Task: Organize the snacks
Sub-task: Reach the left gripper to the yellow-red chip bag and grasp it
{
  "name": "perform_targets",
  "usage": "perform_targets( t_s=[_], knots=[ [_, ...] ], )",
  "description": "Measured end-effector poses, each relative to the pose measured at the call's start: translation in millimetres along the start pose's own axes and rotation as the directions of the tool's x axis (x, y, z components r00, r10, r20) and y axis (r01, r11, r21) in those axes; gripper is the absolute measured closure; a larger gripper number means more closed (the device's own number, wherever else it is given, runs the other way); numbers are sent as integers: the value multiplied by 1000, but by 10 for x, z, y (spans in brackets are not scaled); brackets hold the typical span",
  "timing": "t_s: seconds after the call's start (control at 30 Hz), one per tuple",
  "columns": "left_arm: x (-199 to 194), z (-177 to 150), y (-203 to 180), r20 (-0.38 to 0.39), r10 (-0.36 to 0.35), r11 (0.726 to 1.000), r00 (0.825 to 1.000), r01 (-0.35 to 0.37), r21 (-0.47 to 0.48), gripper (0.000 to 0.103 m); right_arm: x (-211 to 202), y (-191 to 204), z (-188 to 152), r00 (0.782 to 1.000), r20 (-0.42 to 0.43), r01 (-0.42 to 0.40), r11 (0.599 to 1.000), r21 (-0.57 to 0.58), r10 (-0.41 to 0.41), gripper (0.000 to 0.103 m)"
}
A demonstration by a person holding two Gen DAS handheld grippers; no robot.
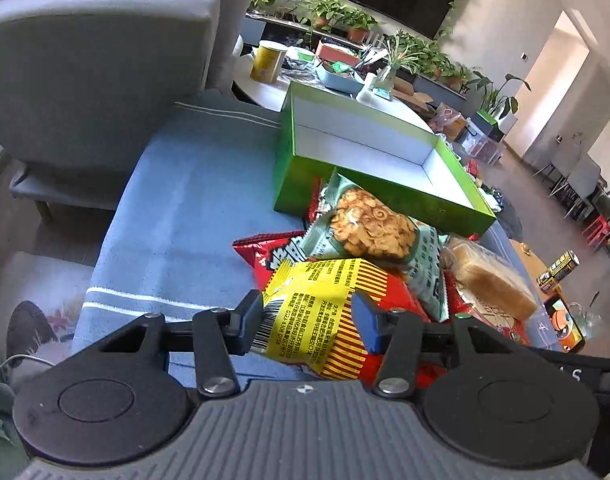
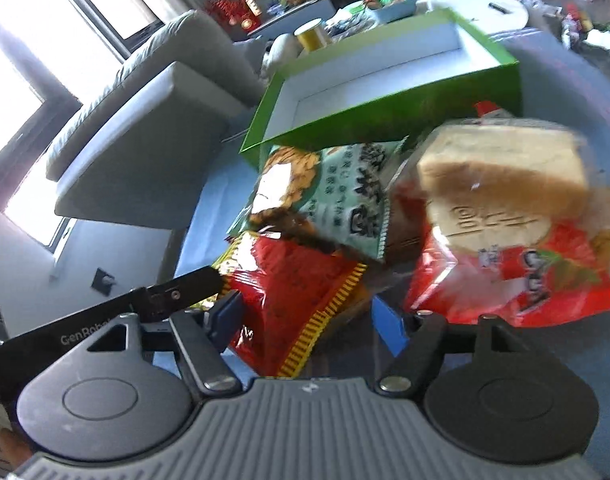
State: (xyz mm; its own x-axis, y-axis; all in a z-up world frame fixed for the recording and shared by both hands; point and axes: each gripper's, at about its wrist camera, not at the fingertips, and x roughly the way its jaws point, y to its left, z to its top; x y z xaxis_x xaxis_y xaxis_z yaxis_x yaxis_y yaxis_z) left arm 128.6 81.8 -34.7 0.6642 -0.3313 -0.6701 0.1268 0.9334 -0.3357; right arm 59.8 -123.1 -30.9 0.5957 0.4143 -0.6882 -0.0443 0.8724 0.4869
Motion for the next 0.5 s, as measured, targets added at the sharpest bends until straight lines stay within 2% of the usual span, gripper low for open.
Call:
perform_targets(
  t_s=[0.23, 0.33, 0.4, 0.5],
  knots=[
    [52, -36, 158, -29, -67, 997, 997, 66, -33, 57, 104, -36, 5, 998, -30, -52, 998, 28, 53, 2],
    [57, -89, 184, -14, -106, 994, 994, 106, -11, 57, 128, -28, -16, 998, -26, -61, 998, 26, 62, 5],
    [51, -136, 215, -2, -160, 986, 987, 160, -35, 62, 117, 14, -37, 998, -6, -56, 998, 0, 56, 10],
    [109, -182, 301, -19, -231, 971, 973, 229, -75, 63, 102, 36, -58, 999, 7, -53, 998, -16, 53, 14]
  ],
)
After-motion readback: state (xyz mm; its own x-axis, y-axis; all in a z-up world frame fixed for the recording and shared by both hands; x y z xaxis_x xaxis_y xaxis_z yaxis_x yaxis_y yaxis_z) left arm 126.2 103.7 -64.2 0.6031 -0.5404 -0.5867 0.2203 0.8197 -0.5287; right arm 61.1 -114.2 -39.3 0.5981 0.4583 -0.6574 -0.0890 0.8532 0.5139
